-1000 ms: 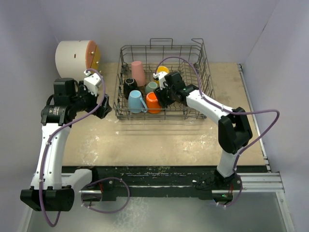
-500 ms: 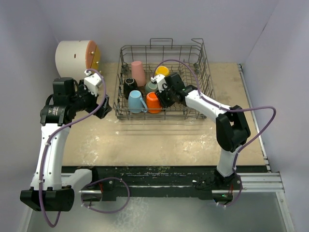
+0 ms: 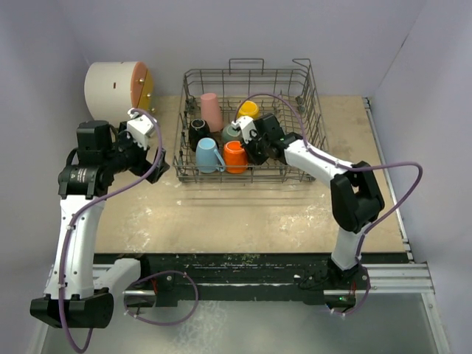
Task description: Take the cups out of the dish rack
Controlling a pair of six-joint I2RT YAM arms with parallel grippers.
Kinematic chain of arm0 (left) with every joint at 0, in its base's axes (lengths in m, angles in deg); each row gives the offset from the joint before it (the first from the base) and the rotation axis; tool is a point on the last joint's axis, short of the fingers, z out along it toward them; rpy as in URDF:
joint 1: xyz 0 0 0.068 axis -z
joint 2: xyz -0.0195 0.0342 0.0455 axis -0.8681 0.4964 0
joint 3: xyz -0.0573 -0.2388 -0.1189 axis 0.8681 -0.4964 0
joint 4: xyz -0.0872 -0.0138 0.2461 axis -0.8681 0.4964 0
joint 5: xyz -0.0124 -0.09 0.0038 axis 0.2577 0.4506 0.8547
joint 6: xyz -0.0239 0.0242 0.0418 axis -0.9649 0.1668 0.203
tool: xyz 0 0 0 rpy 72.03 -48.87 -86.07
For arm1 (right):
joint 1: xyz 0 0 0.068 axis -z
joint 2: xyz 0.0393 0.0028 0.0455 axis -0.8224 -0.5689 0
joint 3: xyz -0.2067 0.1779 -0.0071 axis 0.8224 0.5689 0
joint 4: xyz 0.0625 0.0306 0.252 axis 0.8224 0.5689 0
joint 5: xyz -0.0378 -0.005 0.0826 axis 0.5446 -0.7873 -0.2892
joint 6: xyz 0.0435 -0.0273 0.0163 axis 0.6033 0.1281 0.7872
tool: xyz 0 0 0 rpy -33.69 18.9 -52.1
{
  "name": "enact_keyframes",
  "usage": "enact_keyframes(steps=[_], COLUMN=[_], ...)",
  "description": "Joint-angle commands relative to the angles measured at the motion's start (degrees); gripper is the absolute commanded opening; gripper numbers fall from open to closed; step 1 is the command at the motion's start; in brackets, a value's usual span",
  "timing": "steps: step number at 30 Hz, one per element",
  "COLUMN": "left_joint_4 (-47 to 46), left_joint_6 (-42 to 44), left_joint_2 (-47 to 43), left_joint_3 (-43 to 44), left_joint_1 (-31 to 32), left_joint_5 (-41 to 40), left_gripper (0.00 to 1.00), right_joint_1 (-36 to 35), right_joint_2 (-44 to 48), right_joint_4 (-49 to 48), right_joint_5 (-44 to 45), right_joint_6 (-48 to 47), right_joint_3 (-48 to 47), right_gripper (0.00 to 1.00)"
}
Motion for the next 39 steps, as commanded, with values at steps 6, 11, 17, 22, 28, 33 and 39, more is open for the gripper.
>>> enact_keyframes(steps=[6,11,17,22,28,33,39], left_joint_4=[-1.35,-1.79,-3.58,-3.71,-3.62,-6.47,-15.16], left_joint_6=[2.31,2.39,2.49,3.12,6.38,15.83,21.30], left_joint_2=[-2.15,-3.02,-4.03,-3.79,-4.79,-10.30,-15.45], left_joint_3=[0.88,0.12,-1.68,-1.47,-2.62,-7.80,-11.53], left_joint_1=[-0.06,-0.10,-0.06,-0.06,-0.05,-0.07,-0.05], left_joint_5=[3.74,5.18,5.83,5.85,8.95,16.75,21.78], left_gripper=[0.99,0.99,0.99,0.99,0.99,0.99,0.99], right_joint_1=[-1.11,-1.51,-4.00,-5.58,-8.83,-11.77,-13.11], right_joint_2=[10.41,15.09,19.17,21.72,25.13,26.42,27.32], right_joint_4=[-2.74,-3.32,-4.39,-4.59,-3.68,2.10,5.28], right_joint_5=[-3.49,-1.41,5.68,9.90,17.79,18.39,5.18], right_joint_6=[-0.91,-1.05,-1.69,-1.95,-0.22,10.53,28.97], right_joint_3=[3.29,3.03,3.10,3.22,1.90,-4.07,-8.30], right_gripper=[0.00,0.00,0.00,0.00,0.00,0.00,0.00])
